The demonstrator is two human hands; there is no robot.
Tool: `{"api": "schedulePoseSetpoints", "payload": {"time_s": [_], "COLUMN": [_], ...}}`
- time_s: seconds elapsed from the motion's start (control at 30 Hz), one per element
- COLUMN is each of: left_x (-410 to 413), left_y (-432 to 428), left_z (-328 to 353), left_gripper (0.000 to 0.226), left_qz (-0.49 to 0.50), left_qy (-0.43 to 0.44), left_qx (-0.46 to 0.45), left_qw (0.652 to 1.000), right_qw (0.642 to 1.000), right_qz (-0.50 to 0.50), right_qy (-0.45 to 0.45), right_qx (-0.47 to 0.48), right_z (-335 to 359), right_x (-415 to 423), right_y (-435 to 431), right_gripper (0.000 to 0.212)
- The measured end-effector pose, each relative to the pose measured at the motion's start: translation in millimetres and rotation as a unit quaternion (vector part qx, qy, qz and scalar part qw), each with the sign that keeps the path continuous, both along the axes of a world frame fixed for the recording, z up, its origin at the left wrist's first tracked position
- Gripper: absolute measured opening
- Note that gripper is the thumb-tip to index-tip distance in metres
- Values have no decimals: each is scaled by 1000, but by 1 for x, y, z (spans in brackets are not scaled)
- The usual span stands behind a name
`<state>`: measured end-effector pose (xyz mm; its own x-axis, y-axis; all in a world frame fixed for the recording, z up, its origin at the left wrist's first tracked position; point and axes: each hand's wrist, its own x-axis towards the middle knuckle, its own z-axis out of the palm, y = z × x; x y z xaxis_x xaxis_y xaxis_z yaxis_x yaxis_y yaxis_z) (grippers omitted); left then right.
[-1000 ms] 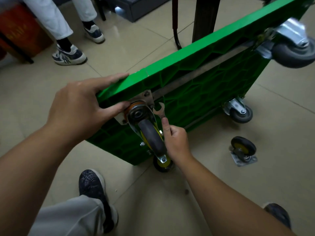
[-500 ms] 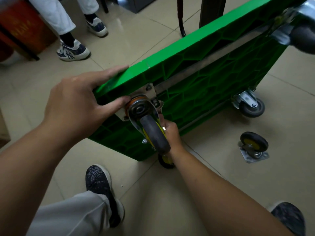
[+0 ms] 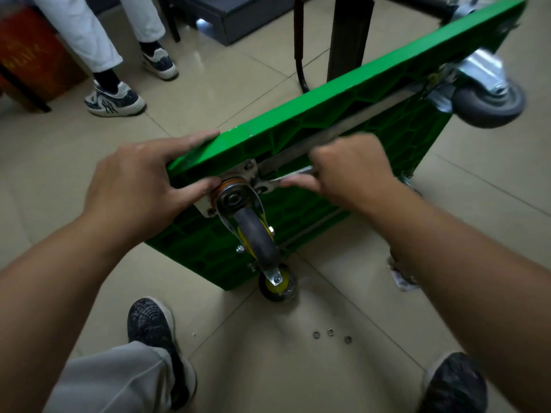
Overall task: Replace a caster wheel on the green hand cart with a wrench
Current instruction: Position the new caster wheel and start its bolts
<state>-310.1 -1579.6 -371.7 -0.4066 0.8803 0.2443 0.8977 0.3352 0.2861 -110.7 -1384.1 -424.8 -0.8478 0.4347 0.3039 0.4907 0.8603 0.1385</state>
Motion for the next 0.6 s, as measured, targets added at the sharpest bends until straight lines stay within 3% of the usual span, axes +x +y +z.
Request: {"api": "schedulePoseSetpoints", "payload": {"time_s": [0.07, 0.17, 0.3, 0.4, 0.47, 0.53, 0.6], "left_x": [2, 4, 4, 5, 7, 7, 6], "left_y": [0, 0, 1, 1, 0, -1, -1], "left_z": [0, 2, 3, 2, 3, 2, 2], "left_gripper": [67, 67, 66, 65, 66, 66, 68], "left_qz": [1, 2, -2, -4, -4, -5, -4], "left_qy": [4, 0, 7, 10, 9, 12, 14], "left_qx": [-4, -4, -6, -6, -8, -7, -5], "left_qw": [1000, 1000, 1000, 1000, 1000, 1000, 1000], "right_qw": [993, 986, 985, 987, 994, 965, 844], "right_qz": [56, 67, 39, 9, -43, -108, -97], "right_qy": [-55, -103, -84, -12, 77, 187, 361], "right_qx": [90, 114, 145, 161, 71, -150, -385], "right_z": [35, 50, 37, 28, 15, -5, -30], "right_x": [-8, -10, -9, 5, 23, 38, 38], "right_y": [-7, -22, -22, -15, -8, -6, -15], "right_gripper": [60, 50, 54, 62, 69, 69, 50]}}
